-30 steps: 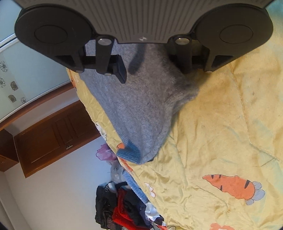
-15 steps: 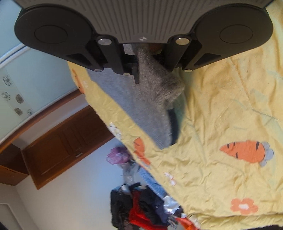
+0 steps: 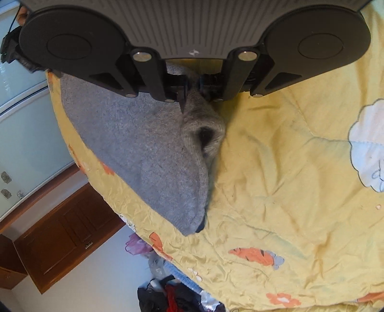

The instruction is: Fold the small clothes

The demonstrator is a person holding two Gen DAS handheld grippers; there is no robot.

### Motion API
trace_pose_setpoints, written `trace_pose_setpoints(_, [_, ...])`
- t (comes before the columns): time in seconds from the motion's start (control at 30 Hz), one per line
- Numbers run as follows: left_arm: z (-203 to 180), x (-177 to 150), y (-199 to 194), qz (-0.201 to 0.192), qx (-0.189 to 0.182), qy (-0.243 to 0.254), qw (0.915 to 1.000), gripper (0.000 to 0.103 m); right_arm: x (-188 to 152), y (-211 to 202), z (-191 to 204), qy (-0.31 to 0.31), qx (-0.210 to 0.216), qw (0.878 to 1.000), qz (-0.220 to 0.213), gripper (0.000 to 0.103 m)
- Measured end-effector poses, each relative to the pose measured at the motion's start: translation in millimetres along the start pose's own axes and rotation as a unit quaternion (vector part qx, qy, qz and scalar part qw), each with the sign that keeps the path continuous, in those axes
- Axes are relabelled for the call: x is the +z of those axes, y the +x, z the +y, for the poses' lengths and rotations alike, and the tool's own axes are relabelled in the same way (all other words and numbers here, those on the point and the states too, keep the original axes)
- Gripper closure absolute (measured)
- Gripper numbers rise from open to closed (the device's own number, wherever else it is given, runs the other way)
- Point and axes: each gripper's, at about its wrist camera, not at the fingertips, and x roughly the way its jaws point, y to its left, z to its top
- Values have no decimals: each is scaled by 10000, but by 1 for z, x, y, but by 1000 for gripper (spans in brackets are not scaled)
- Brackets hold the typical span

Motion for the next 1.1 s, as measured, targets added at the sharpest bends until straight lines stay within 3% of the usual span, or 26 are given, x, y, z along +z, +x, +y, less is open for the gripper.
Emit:
trace_pose_setpoints(0.03, [-3,2,-4,-43,82,35,10000,84,2,-4,-1,40,-12,9999,-94,33])
trace_pose_setpoints(0.1, [-7,5,-14,-321,415,205,9984,68,8,-19,-1,17,-89,9985,-534,31])
trace_pose_setpoints(0.17, [-11,10,-26,-772,707,363,9938,36,17,-33,-3,-44,-207,9956,-907,31])
trace_pose_setpoints(0.3, [-18,18,-46,-1654,1137,365,9790,32,30,-49,-3,-116,-433,9898,-1355,31])
trace_pose_setpoints(0.4, [-48,30,-42,-1999,1015,814,9711,32,36,-45,13,-418,-386,9873,-1484,31])
trace_pose_setpoints(0.53, [-110,44,12,-1899,846,1991,9577,32,52,-2,46,-913,-137,9870,-1317,30])
trace_pose_setpoints(0.67, [-144,59,83,-1453,879,2624,9499,32,73,59,71,-1216,-195,9877,-960,30])
trace_pose_setpoints(0.73, [-143,68,114,-1278,1148,2709,9471,32,83,87,76,-1411,-437,9855,-838,30])
trace_pose_setpoints(0.83, [-117,75,153,-754,1643,2532,9504,28,89,117,71,-1662,-945,9790,-708,32])
trace_pose_setpoints(0.87, [-108,71,154,-899,1580,2660,9467,22,89,123,66,-1727,-1022,9772,-693,33])
trace_pose_setpoints(0.97, [-99,74,151,-798,1275,2564,9548,10,76,125,53,-2255,-862,9657,-956,32])
trace_pose_setpoints(1.03, [-98,75,152,-700,1149,2618,9557,2,73,126,54,-2341,-859,9632,-1006,28])
trace_pose_setpoints(1.1, [-104,74,150,-684,1152,2639,9552,0,72,127,56,-2408,-838,9617,-1002,23])
